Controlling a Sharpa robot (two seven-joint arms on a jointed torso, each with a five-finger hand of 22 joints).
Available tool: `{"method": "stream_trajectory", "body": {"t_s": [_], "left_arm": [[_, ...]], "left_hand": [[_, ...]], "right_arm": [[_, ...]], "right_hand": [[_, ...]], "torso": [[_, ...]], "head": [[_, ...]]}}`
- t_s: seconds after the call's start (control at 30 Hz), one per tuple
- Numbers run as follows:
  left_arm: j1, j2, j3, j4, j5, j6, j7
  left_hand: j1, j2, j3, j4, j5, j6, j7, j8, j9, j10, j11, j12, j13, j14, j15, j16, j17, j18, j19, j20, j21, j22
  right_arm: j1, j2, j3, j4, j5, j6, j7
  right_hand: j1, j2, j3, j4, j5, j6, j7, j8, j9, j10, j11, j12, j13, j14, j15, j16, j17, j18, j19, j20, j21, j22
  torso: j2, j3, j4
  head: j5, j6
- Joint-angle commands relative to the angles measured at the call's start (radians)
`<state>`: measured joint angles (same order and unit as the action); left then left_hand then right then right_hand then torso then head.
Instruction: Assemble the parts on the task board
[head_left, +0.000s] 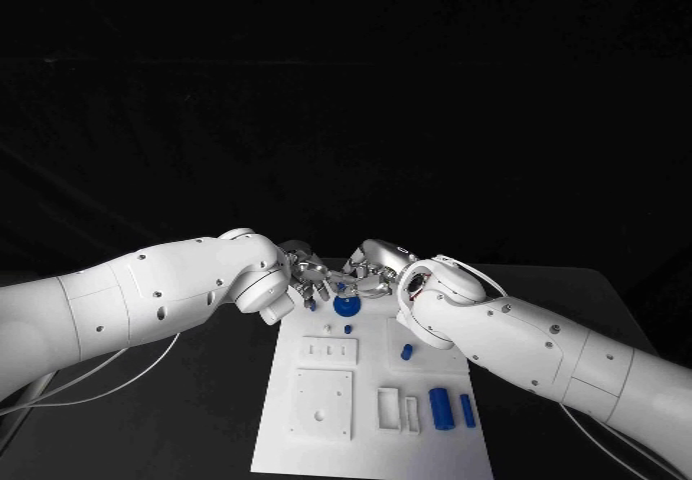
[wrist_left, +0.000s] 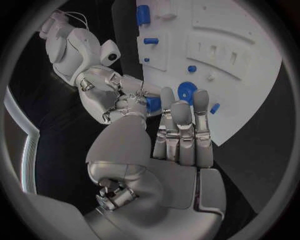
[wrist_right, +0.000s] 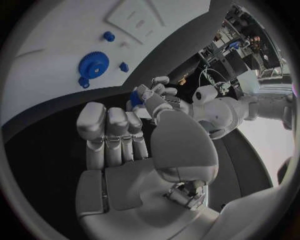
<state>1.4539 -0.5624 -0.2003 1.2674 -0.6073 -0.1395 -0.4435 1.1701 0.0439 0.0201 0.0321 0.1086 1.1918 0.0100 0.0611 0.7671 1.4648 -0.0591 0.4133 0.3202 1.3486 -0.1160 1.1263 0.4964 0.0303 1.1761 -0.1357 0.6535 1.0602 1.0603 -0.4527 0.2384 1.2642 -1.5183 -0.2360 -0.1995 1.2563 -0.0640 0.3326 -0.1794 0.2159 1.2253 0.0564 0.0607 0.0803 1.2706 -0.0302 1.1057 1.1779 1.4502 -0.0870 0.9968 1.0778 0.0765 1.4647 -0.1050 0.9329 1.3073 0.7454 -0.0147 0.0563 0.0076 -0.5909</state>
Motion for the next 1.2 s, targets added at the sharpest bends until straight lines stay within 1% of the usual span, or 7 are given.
{"method": "stream_trajectory", "body": {"t_s": [0.03,0.27,0.4,0.7,0.93,1.13,1.2], "left_arm": [[0.003,0.002,0.001,-0.002,0.006,0.012,0.007],[0.002,0.004,-0.003,-0.005,0.010,0.017,0.009],[0.002,0.004,-0.005,-0.005,0.011,0.019,0.010],[0.002,0.003,-0.006,-0.004,0.012,0.012,0.013],[0.002,0.001,-0.006,-0.002,0.012,0.010,0.013],[0.002,0.000,-0.006,-0.002,0.010,0.011,0.011],[0.002,-0.001,-0.006,-0.002,0.010,0.013,0.010]], "left_hand": [[0.046,0.033,0.017,-0.027,0.021,0.004,-0.015,0.011,0.038,0.018,-0.010,0.004,0.000,-0.004,-0.002,0.003,0.000,-0.005,0.006,0.000,-0.008,0.005],[0.088,0.056,0.044,-0.062,0.057,-0.007,-0.013,0.008,0.060,0.017,-0.009,0.001,-0.002,-0.006,-0.002,0.005,0.001,-0.006,0.007,0.000,-0.017,0.019],[0.093,0.063,0.060,-0.081,0.068,-0.011,-0.011,0.008,0.066,0.017,-0.008,0.000,-0.004,-0.007,-0.001,0.006,0.001,-0.005,0.008,0.000,-0.023,0.031],[0.091,0.079,0.097,-0.123,0.079,-0.013,-0.009,0.011,0.104,0.019,-0.008,0.000,-0.004,-0.007,-0.001,0.011,0.001,-0.004,0.013,0.000,-0.039,0.057],[0.072,0.098,0.114,-0.147,0.073,-0.024,-0.006,0.009,0.144,0.012,-0.006,0.000,-0.003,-0.011,0.001,0.009,-0.002,-0.004,0.017,0.002,-0.058,0.080],[0.067,0.118,0.120,-0.157,0.053,-0.036,-0.003,0.009,0.164,0.002,-0.003,0.004,-0.001,-0.014,0.003,0.010,-0.005,-0.003,0.020,0.004,-0.071,0.092],[0.056,0.126,0.119,-0.172,0.053,-0.040,-0.003,0.008,0.189,-0.004,-0.003,0.015,0.004,-0.016,0.003,0.015,-0.007,-0.002,0.026,0.005,-0.086,0.112]], "right_arm": [[-0.002,0.000,-0.002,-0.004,-0.014,0.030,-0.008],[-0.002,0.000,-0.003,-0.005,-0.015,0.031,-0.009],[-0.002,-0.001,-0.004,-0.005,-0.016,0.033,-0.010],[-0.002,-0.001,-0.005,-0.008,-0.016,0.037,-0.011],[-0.002,-0.001,-0.007,-0.010,-0.016,0.036,-0.011],[-0.003,-0.002,-0.007,-0.010,-0.016,0.035,-0.011],[-0.003,-0.003,-0.007,-0.011,-0.016,0.034,-0.011]], "right_hand": [[-0.002,0.012,-0.004,0.005,-0.002,0.005,0.000,0.003,0.024,-0.002,-0.002,-0.004,-0.001,0.002,-0.007,-0.004,-0.001,-0.006,0.024,-0.007,-0.003,0.115],[-0.003,0.013,-0.005,0.005,0.000,0.004,0.000,0.003,0.024,-0.003,-0.003,-0.005,-0.002,0.002,-0.007,-0.005,-0.002,-0.006,0.024,-0.007,-0.005,0.115],[-0.003,0.013,-0.005,0.005,0.000,0.004,0.000,0.003,0.024,-0.003,-0.003,-0.005,-0.002,0.002,-0.007,-0.005,-0.002,-0.006,0.024,-0.007,-0.005,0.115],[-0.003,0.013,-0.007,0.005,0.000,0.004,0.000,0.003,0.024,-0.004,-0.002,-0.006,-0.003,0.002,-0.007,-0.005,-0.002,-0.006,0.025,-0.007,-0.005,0.115],[-0.005,0.010,-0.010,0.006,0.000,0.003,0.000,0.003,0.023,-0.006,-0.002,-0.010,-0.006,0.002,-0.007,-0.008,-0.003,-0.006,0.024,-0.007,-0.009,0.115],[-0.005,0.010,-0.010,0.006,0.000,0.003,0.000,0.003,0.023,-0.006,-0.002,-0.010,-0.006,0.002,-0.007,-0.008,-0.003,-0.006,0.024,-0.007,-0.009,0.115],[-0.005,0.010,-0.010,0.006,0.000,0.003,0.000,0.003,0.023,-0.006,-0.002,-0.010,-0.006,0.002,-0.007,-0.008,-0.003,-0.006,0.024,-0.007,-0.009,0.115]], "torso": [[0.001,0.0001,-0.0002],[0.000,-0.0006,-0.0010],[0.000,0.0008,0.0000],[0.000,0.0000,-0.0002],[0.000,0.0000,-0.0006],[0.000,-0.0002,-0.0005],[0.000,0.0002,-0.0008]], "head": [[0.001,-0.001],[0.000,-0.002],[0.000,-0.003],[0.001,-0.004],[0.001,-0.005],[0.001,-0.005],[0.001,-0.005]]}}
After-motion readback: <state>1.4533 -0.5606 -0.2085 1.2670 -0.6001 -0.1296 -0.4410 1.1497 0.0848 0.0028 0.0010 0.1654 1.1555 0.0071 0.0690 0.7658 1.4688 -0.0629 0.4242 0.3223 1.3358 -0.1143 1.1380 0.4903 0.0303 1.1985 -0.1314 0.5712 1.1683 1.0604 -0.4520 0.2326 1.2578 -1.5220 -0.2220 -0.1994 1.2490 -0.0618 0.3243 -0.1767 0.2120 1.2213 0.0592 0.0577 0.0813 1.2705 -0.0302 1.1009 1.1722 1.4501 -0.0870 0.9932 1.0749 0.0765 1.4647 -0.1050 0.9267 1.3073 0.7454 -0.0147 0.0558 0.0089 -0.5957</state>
